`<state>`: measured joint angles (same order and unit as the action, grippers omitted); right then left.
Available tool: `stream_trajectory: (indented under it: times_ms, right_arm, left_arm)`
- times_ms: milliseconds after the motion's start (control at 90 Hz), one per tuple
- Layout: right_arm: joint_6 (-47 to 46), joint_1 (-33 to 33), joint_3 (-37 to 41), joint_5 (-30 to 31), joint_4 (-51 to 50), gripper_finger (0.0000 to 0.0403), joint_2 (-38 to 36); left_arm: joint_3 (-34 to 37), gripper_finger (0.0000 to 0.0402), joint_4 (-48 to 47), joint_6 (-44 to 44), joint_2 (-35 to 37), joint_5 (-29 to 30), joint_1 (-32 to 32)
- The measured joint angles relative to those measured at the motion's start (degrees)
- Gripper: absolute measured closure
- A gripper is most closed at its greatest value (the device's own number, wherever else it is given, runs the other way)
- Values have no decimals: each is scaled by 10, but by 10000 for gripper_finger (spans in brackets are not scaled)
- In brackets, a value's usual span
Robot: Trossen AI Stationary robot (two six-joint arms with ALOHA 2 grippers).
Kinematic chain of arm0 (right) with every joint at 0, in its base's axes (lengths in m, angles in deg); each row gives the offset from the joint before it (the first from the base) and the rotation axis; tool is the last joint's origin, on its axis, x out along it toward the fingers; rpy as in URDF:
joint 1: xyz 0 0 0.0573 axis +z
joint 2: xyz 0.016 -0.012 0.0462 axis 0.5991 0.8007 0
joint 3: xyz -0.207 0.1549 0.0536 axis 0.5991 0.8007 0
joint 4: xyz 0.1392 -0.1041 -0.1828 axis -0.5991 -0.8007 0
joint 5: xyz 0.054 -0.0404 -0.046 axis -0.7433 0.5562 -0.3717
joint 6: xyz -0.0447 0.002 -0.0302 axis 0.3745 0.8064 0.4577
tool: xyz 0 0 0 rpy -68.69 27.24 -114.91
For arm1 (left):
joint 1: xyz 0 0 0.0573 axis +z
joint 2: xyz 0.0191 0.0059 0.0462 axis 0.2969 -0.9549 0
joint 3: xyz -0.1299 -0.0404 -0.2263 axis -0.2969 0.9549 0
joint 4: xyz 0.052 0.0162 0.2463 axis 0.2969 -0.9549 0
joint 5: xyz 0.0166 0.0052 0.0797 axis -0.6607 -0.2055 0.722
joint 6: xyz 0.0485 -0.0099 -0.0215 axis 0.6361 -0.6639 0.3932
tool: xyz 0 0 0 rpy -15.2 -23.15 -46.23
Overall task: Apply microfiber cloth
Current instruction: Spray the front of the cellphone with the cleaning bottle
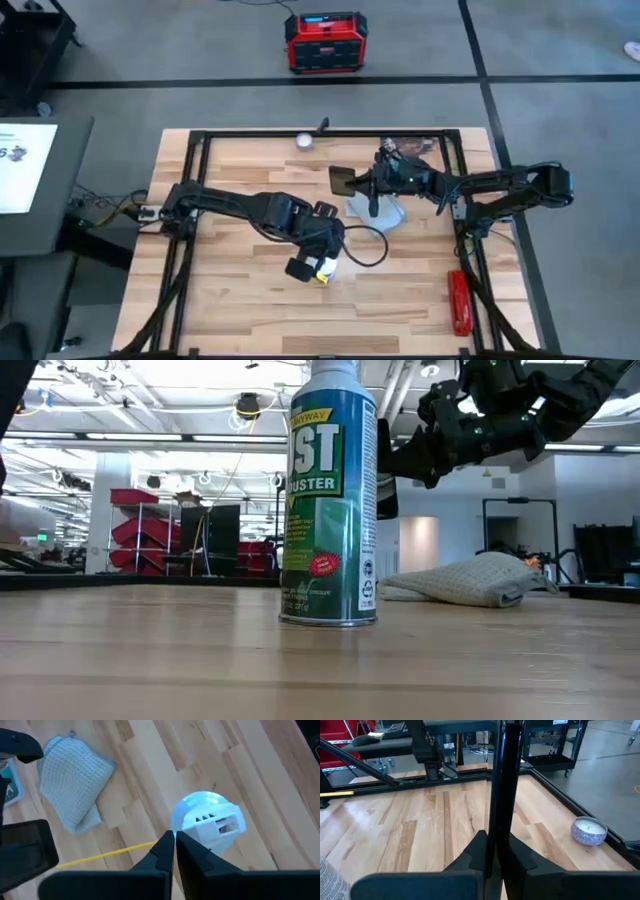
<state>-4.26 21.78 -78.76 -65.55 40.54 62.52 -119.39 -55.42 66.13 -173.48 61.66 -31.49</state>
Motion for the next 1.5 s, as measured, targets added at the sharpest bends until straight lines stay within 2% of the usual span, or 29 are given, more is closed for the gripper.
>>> stream_trajectory:
  times_ms: [467, 978, 1189, 1500]
  right_arm:
    - [-2, 0, 0, -2, -6, 389, 0]
    - [-2, 0, 0, -4, -5, 389, 0]
    - [-2, 0, 0, -4, -4, 389, -1]
    - [10, -1, 0, -5, -24, 389, -47]
  left_arm:
    - [31, 402, 9, -5, 2, -5, 3]
    - [33, 402, 5, -7, 2, -7, 5]
    - [22, 402, 0, -19, 0, 45, 4]
    - [-4, 402, -1, -20, -2, 59, 4]
